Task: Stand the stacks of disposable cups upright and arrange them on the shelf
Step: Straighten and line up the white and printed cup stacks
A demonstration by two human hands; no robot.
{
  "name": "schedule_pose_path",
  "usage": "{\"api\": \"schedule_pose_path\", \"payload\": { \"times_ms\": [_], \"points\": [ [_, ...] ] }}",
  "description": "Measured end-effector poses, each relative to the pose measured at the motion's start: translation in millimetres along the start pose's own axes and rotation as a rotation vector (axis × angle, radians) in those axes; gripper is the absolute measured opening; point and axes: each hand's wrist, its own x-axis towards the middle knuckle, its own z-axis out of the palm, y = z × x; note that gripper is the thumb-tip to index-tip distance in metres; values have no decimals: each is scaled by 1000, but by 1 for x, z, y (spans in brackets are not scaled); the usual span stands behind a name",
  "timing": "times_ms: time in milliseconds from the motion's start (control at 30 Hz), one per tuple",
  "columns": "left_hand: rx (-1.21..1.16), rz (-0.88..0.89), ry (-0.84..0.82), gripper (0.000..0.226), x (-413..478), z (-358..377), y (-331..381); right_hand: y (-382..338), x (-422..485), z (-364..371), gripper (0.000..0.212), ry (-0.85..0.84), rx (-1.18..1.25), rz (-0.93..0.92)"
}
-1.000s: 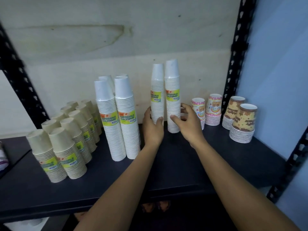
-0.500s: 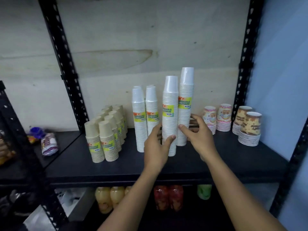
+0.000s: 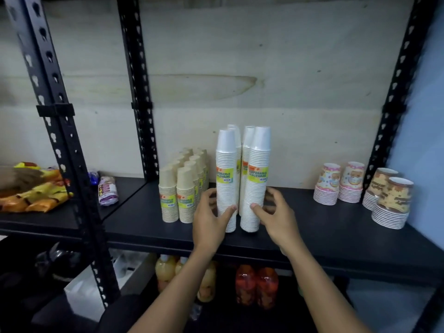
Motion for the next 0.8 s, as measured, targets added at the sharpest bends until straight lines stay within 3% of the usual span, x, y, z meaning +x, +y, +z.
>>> {"api": "schedule_pose_path", "payload": {
  "times_ms": [300, 500, 667, 800],
  "points": [
    [24, -26, 19, 61, 9, 14, -14, 10, 2, 12, 49, 40, -110, -32],
    [64, -69, -76, 83, 2, 15, -29, 28, -3, 17, 54, 49, -137, -34],
    [-4, -86, -299, 74, 8, 1, -35, 33, -5, 15, 58, -24, -153, 18],
    [1, -70, -302, 63, 11, 0, -42, 35, -6, 16, 54, -2, -169, 7]
  ]
}}
